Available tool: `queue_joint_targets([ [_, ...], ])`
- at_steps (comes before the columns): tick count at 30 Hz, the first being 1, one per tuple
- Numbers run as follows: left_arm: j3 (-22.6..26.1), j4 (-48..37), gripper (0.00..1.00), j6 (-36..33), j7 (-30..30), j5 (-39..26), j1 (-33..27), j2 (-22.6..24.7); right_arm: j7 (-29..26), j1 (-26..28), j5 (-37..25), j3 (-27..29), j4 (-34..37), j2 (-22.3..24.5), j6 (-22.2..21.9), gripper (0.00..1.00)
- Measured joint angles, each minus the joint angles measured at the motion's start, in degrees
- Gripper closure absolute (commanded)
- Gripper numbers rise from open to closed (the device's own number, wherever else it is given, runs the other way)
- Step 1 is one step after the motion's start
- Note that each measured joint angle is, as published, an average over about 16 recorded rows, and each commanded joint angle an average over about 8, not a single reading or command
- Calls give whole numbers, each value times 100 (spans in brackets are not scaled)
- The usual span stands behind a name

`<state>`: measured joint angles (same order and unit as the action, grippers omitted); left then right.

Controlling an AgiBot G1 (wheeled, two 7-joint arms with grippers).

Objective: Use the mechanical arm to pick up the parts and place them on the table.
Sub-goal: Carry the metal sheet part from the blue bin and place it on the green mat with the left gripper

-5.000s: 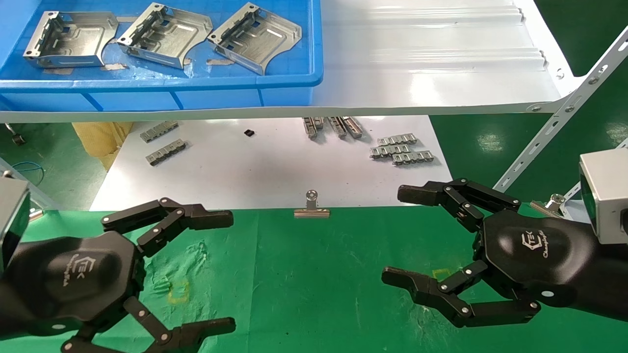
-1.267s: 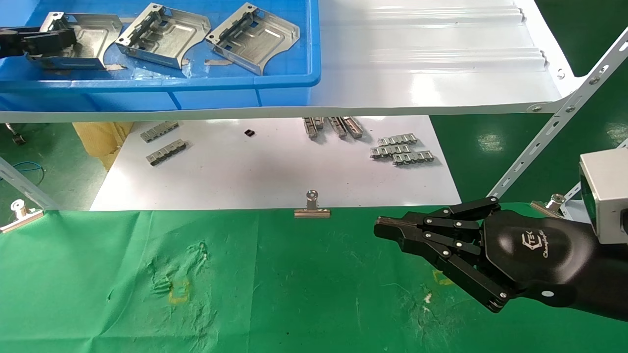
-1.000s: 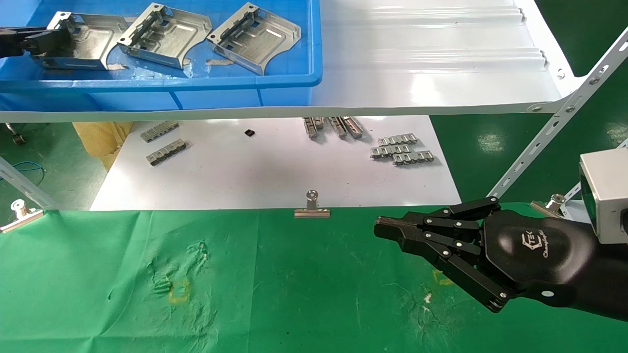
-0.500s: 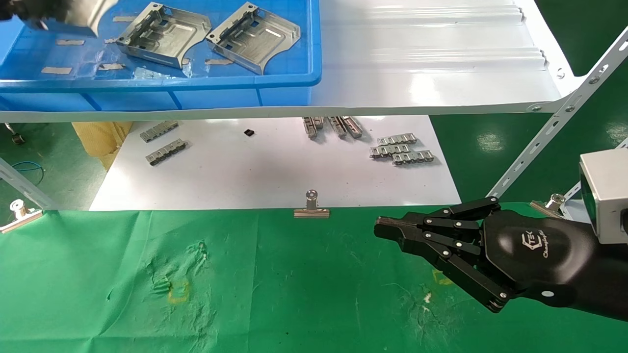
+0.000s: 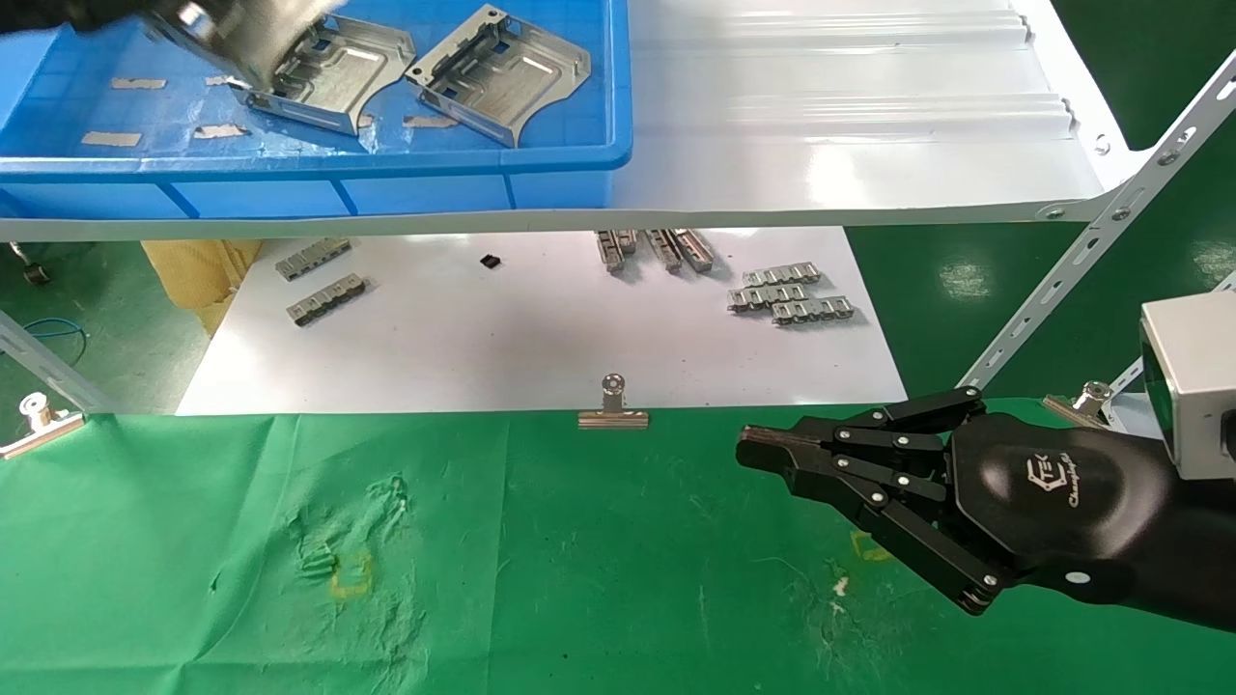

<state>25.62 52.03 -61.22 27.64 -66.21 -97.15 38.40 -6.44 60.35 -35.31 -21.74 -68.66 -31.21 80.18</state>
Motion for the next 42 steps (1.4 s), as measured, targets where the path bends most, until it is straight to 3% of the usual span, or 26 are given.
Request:
queue_joint_targets([
  [9,-128,-230,100,-1928,-1590,894,232,-18,0,0,0,0,0,0,0,100],
  [17,363,-94,100,-2885,-2766,1128,447,-127,0,0,0,0,0,0,0,100],
  [29,1366,284,100,-2686,-3947,382,821,-395,0,0,0,0,0,0,0,100],
  [42,1738,411,100,-1973,-4237,-473,1271,-406,0,0,0,0,0,0,0,100],
])
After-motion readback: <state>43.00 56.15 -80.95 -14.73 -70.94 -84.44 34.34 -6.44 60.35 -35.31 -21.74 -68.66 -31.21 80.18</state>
